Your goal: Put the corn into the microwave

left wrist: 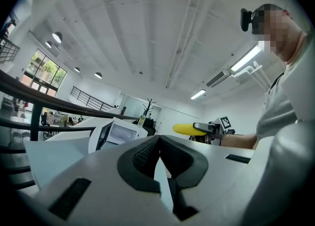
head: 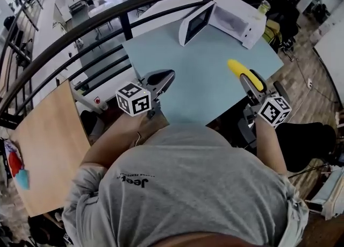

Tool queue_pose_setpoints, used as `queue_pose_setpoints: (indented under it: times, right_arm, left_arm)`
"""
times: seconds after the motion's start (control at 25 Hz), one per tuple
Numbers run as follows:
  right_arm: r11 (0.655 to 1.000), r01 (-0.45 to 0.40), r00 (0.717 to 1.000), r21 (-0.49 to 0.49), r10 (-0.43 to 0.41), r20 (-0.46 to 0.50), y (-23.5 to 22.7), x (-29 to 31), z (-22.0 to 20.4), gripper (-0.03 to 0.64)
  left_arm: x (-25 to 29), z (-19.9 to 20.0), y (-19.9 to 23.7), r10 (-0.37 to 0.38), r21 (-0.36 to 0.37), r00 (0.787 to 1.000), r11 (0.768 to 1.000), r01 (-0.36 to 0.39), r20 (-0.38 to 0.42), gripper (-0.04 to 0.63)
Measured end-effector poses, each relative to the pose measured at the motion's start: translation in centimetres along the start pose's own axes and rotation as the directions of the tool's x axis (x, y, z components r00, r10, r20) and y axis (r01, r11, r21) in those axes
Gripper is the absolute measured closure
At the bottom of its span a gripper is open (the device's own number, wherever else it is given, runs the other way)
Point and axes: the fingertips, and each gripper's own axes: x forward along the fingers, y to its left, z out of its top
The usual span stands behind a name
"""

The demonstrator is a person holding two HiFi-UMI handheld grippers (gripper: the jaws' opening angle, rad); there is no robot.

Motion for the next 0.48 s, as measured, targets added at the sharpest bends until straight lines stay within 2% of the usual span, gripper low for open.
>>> queue_pose_setpoints:
  times: [0.28,0.48]
  right_arm:
    - [1.000,-0.006,1.000,-0.015,0.006,-0.011,-3.1,3.4,0.6,0.364]
    - [1.000,-0.013,1.000,0.003,0.013,-0.012,-7.9,3.6,1.9,0.364]
  left_arm:
    - [3.8,0.3,2.0,-0.011,0.002,1.000,1.000,0.011,-0.020,0.577]
    - [9.0,1.3,1.3,-0.011,0.010,0.999,1.000,0.011,-0.050,0.577]
